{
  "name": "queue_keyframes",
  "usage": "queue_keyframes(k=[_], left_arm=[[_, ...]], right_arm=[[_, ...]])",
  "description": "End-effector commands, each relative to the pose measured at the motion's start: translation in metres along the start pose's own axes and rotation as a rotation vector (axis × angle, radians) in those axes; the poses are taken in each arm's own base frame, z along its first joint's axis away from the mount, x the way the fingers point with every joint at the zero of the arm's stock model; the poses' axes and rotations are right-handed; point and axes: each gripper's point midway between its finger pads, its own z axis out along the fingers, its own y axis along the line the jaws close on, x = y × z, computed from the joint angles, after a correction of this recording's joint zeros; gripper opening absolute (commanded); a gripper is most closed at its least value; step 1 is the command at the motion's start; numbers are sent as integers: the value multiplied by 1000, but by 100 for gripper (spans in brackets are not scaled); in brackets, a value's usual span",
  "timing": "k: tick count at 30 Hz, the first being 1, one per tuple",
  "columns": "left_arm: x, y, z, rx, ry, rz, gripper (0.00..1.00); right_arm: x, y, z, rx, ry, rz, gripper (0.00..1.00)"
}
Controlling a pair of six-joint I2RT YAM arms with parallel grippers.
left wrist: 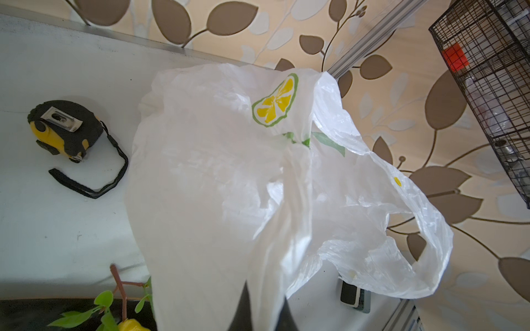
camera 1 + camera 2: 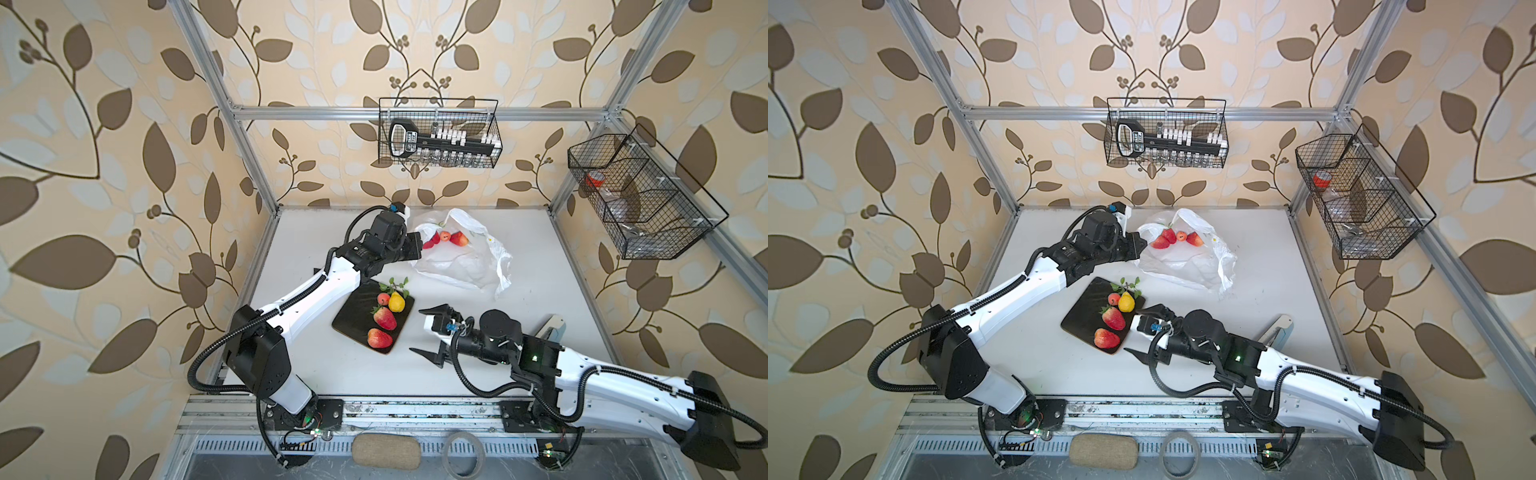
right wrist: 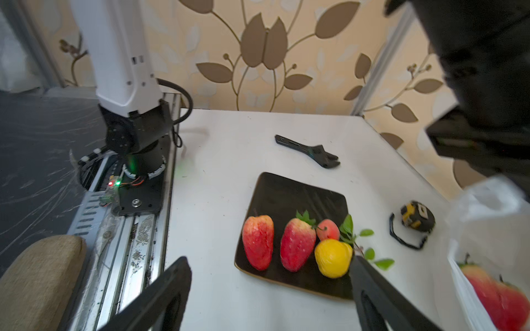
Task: Take the fake fruits out of the plastic bag
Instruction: 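Raise the open right gripper away from the tray toward the bag, then move the right gripper over the bag opening, pointing down inside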
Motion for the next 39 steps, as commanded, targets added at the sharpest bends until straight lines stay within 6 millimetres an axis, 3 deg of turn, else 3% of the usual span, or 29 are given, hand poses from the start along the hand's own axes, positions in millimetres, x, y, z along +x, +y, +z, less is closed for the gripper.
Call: queue_keyframes(k=[1,5,9,16,23,30,33,39], left_arm=[[-24,-12,-17,25,-74,23,0],[-23,-10,-18,19,-72,22,0],[-20,-9,-19,14,-65,20,0],[-19,-8,-20,15,-64,18,0],[-21,-11,-21,25,-70,12,0],[-24,-14,-22,39,-79,11,0],[-22,-15,-21,44,-73,11,0],[-23,-17,-23,52,-71,13,0]], right_arm=[[6,-43,-17,184,74,185,86],[-15,-82,-33,370,28,341,79],[-31,-108,-39,490,-23,483,71],[-39,-137,-21,549,-39,647,59],[4,-172,-6,647,39,759,38],[68,-202,12,732,172,777,34],[88,-215,23,760,203,792,34],[120,-222,51,760,272,797,35]])
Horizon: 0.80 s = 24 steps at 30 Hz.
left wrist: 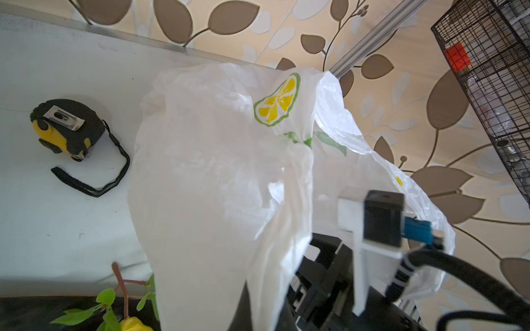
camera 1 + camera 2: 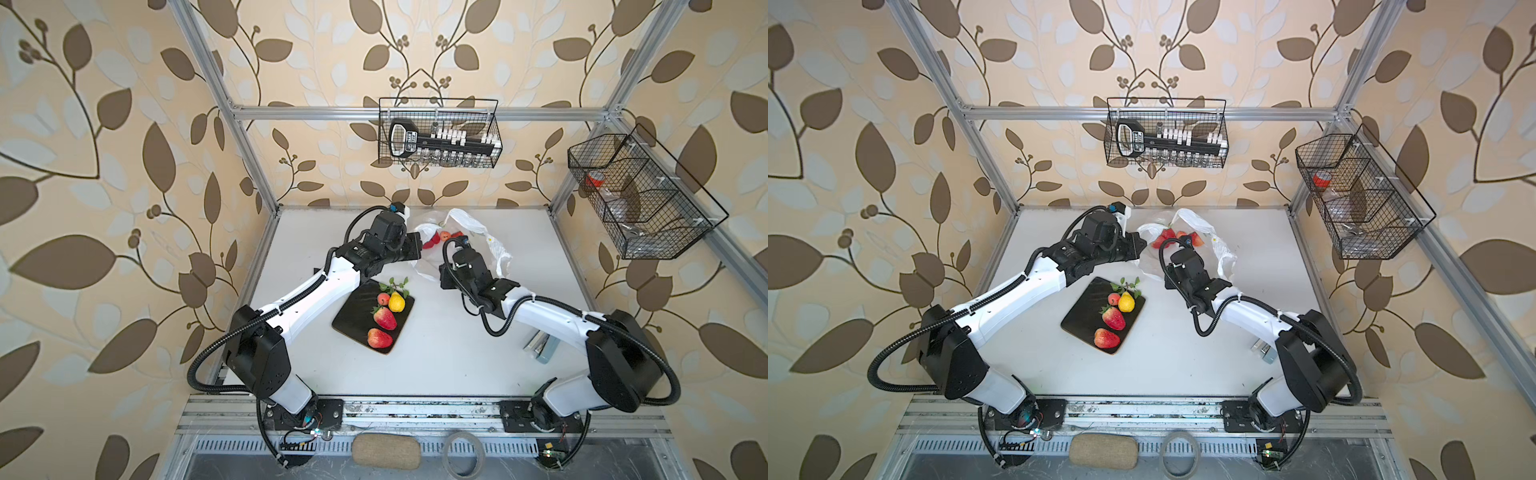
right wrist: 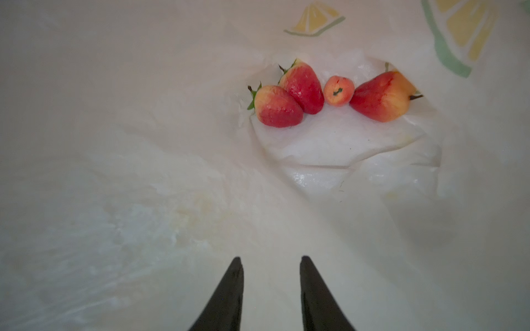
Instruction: Take the fake fruits out of the plastic bag
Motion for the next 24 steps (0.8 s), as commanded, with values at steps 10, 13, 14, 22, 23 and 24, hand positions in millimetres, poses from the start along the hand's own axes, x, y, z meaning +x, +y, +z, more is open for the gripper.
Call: queue_keyframes(k=[10,13,14,22,23,24], left_arm=[[-21,-25,-22,95,-56,16,0],[-18,-25,-22,102,-47,19,0],[-17,-26,-23,106,-43,21,0],[-10,-25,-24,112,-22,33,0],[-9,-25,-24,116,-15,34,0],[-8,-26,-24,119,-12,37,0]], right_arm=[[12,16,41,-30,48,-3,37],[9,15,45,-34,57,69,41],[6,15,47,-38,56,110,43],[-28,13,64,-56,36,404,64],[-31,14,69,-56,40,435,66],[-33,15,73,-56,41,464,67]])
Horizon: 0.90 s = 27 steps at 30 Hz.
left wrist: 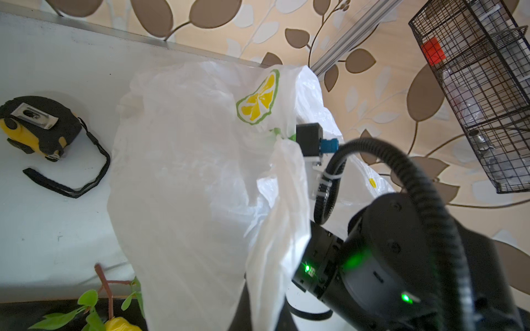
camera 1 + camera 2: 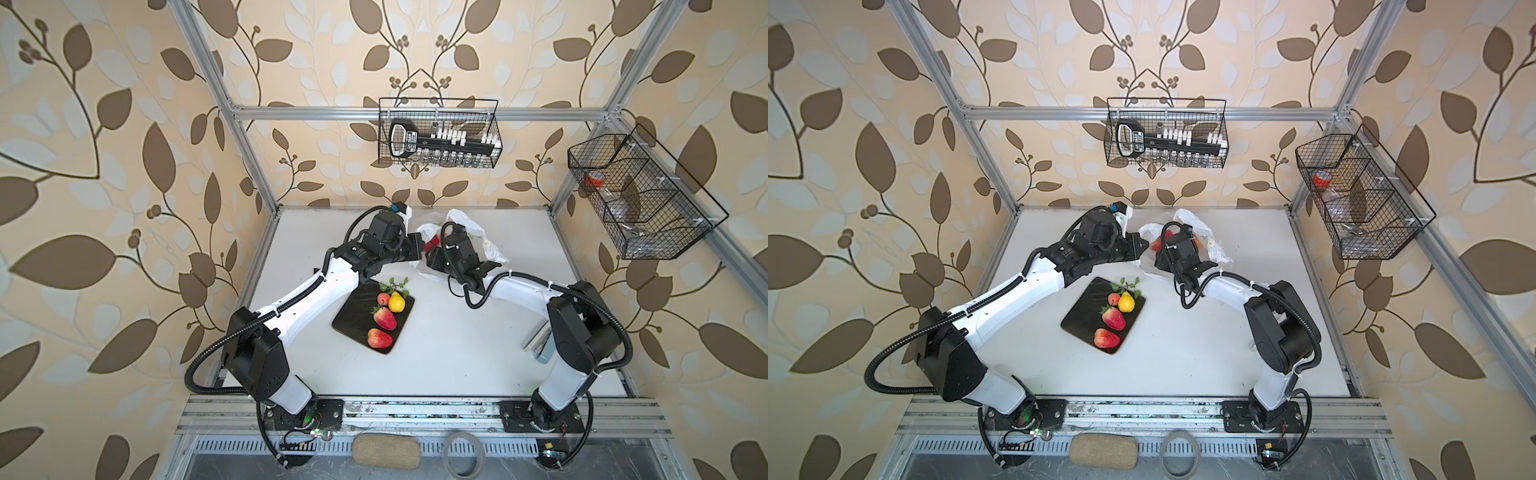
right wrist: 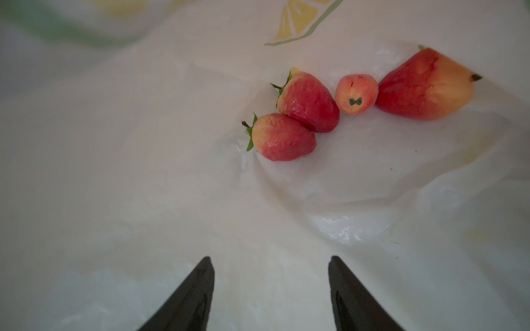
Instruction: Take the fake fruits out of the plastic bag
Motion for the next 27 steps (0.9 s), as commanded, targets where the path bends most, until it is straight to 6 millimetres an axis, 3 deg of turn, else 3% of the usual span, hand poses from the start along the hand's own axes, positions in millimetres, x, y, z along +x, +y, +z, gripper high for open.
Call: queue_keyframes(k=[1,7,16,27], left_arm=[[-10,-16,-18,61,-29,37,0],[-7,-18,-17,76,-10,38,0],[6,-18,-17,102,31,34,0],[12,-20,-13,121,68,37,0]], right_arm=[[0,5,17,-11,25,151,68],[-8,10,32,-4,15,250,72],[-6,-10,60,43,17,443,76],[-6,-3,93,22,30,572,79]])
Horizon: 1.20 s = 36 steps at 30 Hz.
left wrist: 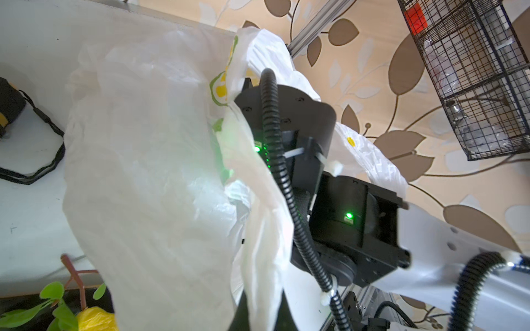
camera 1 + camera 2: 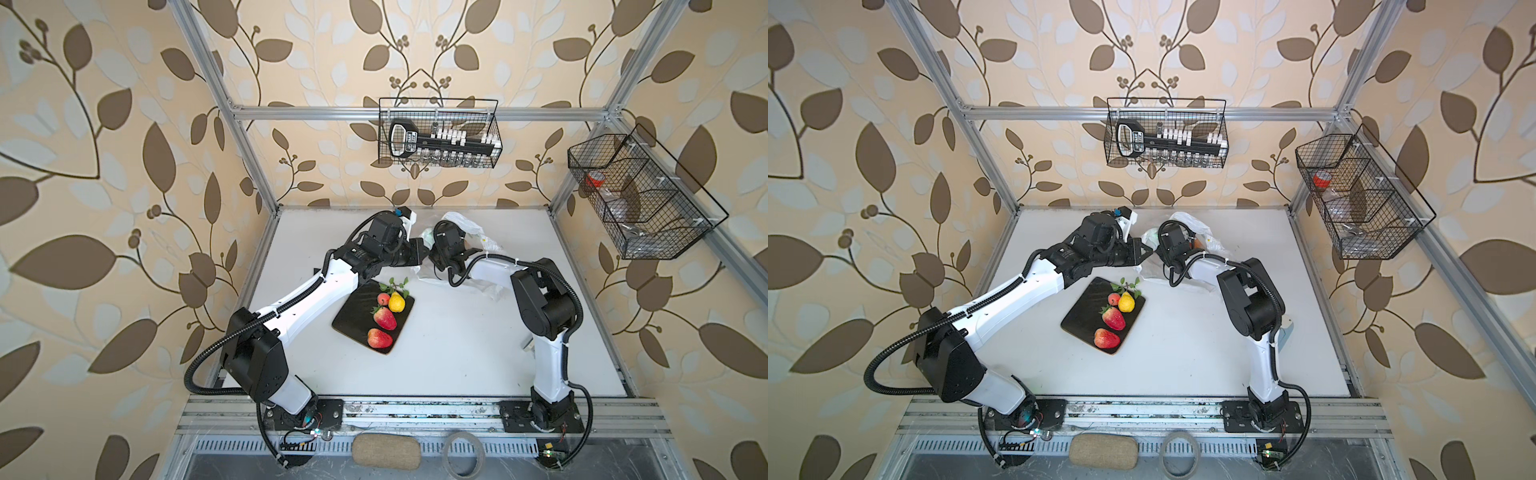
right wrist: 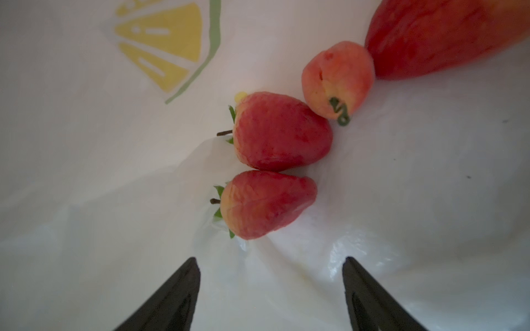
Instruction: Take the fake fruits out of the plastic bag
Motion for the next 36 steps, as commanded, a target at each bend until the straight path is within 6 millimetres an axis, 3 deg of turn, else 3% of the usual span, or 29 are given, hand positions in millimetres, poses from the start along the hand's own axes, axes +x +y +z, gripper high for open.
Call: queue_keyframes(k=[1,8,21,27,36], left_arm=[[-5,-10,-13,34,-15,38,0],[-2,-14,-12,56,9,38,0],[0,-21,-16,79,30,54,0],[1,-18,-20,64,26,55,0],[0,-9,-19,30,-3,26,0]], right_arm=[[2,9,14,-21,11,104,79],[3,11,30,-20,16,150,79],[9,-1,65,36,5,238,78],[13,-1,70,39,8,213,64],[8,1,49,-5,-10,132,46]])
